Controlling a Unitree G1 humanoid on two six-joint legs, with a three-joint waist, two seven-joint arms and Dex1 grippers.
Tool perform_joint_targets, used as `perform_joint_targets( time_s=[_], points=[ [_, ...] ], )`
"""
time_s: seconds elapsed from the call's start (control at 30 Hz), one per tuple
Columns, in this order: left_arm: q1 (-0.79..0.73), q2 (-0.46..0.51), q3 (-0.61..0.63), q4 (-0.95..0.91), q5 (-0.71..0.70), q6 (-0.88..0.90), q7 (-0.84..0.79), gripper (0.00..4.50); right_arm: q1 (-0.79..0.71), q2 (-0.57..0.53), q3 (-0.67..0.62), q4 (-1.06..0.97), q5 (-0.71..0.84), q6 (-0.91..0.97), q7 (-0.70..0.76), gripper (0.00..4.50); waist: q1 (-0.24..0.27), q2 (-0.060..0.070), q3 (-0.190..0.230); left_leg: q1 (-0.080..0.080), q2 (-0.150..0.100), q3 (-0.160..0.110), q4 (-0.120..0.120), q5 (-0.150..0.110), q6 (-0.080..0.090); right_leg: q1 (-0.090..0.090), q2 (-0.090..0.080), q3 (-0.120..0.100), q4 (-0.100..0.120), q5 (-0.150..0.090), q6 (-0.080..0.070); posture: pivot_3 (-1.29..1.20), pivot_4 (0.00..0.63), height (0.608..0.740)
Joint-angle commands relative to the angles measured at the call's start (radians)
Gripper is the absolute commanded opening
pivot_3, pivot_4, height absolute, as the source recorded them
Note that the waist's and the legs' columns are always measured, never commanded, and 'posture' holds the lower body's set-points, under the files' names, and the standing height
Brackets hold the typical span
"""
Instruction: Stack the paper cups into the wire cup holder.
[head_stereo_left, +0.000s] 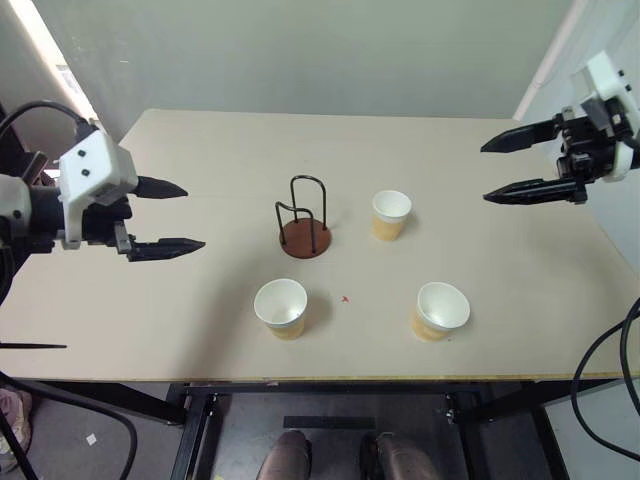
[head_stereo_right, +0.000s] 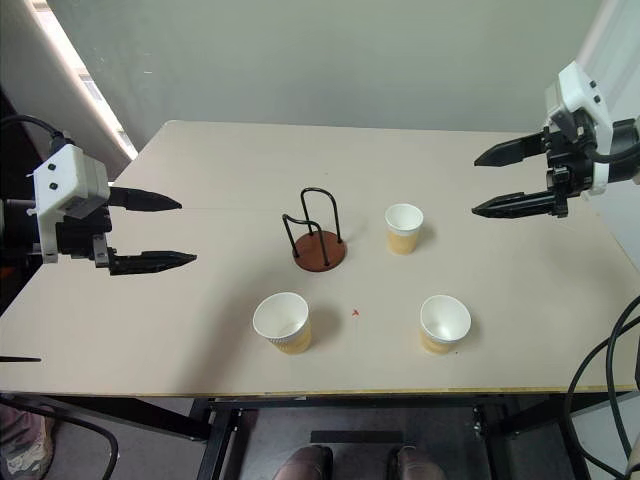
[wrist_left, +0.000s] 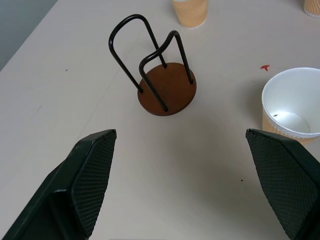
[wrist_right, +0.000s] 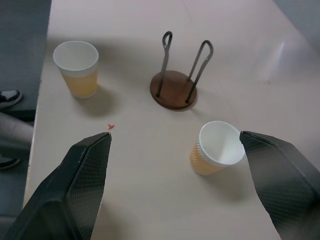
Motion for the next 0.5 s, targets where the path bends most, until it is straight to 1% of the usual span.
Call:
perform_joint_targets(
  time_s=[0.03, 0.17, 0.3, 0.4, 0.5],
  points=[
    [-0.004, 0.004, 0.013, -0.009, 0.004, -0.006, 0.001, 4.46, -0.01, -0.034, -0.009, -0.034, 0.031, 0.004, 0.005, 4.29, 0.0, 0.0, 0.0, 0.0, 0.0, 0.0, 0.0, 0.0, 0.0, 0.0, 0.0, 0.0, 0.0, 0.0, 0.0, 0.0, 0.15, 0.74],
    [-0.005, -0.007, 0.01, -0.008, 0.017, -0.016, 0.009, 4.46, -0.001, -0.016, -0.013, -0.033, 0.016, 0.0, 0.005, 4.29, 0.001, 0.0, 0.0, 0.0, 0.0, 0.0, 0.0, 0.0, 0.0, 0.0, 0.0, 0.0, -0.001, 0.0, 0.0, 0.0, 0.15, 0.74],
    [-0.042, -0.066, -0.015, 0.004, 0.053, -0.044, 0.077, 4.46, 0.015, 0.031, -0.023, -0.03, -0.032, -0.021, -0.015, 4.29, 0.001, 0.0, 0.0, 0.001, 0.0, 0.0, 0.0, 0.0, 0.0, 0.001, 0.0, 0.0, 0.0, 0.0, 0.0, 0.0, 0.15, 0.74],
    [-0.036, -0.114, -0.04, -0.03, 0.057, -0.018, 0.11, 4.46, 0.006, 0.123, -0.048, -0.02, -0.051, -0.043, -0.12, 4.29, 0.0, 0.0, 0.0, 0.003, 0.0, 0.0, 0.001, 0.0, 0.001, 0.003, 0.0, 0.0, 0.001, 0.0, 0.0, 0.0, 0.15, 0.74],
    [0.011, -0.109, -0.03, -0.075, 0.033, 0.016, 0.088, 4.46, 0.013, 0.222, -0.046, -0.071, -0.061, -0.012, -0.219, 4.29, -0.012, 0.0, 0.0, 0.004, 0.0, 0.0, 0.0, 0.0, 0.001, 0.003, 0.0, 0.0, 0.001, 0.0, 0.0, 0.0, 0.15, 0.74]
  ],
)
